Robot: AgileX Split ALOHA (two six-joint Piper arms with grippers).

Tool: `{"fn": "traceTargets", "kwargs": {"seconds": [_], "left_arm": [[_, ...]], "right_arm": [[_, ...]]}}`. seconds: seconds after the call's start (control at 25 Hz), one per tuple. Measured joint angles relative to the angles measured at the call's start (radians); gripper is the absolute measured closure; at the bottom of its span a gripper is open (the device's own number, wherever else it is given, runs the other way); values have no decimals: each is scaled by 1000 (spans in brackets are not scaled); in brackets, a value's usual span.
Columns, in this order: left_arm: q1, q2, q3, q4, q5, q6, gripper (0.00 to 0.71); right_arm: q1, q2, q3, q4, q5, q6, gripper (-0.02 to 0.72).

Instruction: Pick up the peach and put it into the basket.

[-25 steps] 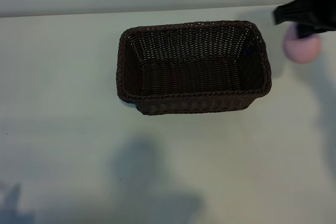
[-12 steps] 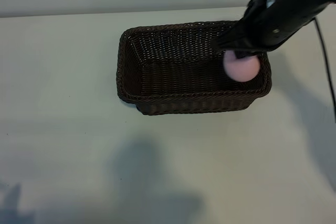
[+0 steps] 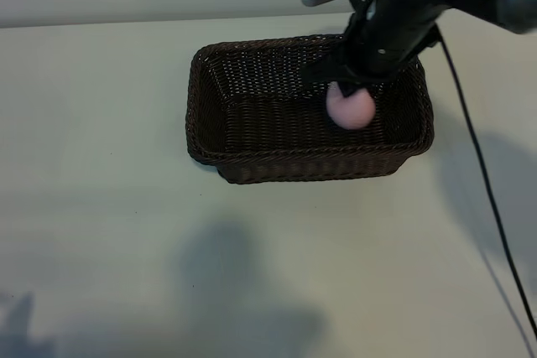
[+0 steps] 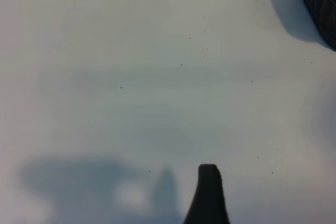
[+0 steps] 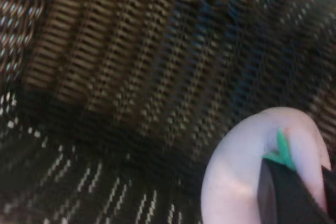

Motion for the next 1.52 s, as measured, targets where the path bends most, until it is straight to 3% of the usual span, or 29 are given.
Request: {"fn": "traceTargets", "kwargs": {"seconds": [0.2, 0.32, 0.44, 0.68, 0.76, 1.04, 1.36, 1.52], "left_arm": [[0, 0, 0, 0, 0, 0, 120], [0, 0, 0, 0, 0, 0, 120], [0, 0, 0, 0, 0, 0, 120], [0, 0, 0, 0, 0, 0, 120], [0, 0, 0, 0, 0, 0, 120], [0, 0, 0, 0, 0, 0, 120], [0, 0, 0, 0, 0, 1, 120], [0, 0, 0, 0, 0, 4, 120]], "right_arm": [[0, 96, -80, 1, 30, 0, 640], [0, 121, -85, 2, 34, -7, 589], [0, 123, -88, 2, 37, -9, 478], [0, 123, -88, 6, 65, -39, 176], [0, 123, -88, 17, 72, -39, 125], [0, 92, -92, 27, 96, -45, 121], [-10, 5, -270, -48, 301, -39, 124], [-50, -5, -326, -66, 353, -39, 124]]}}
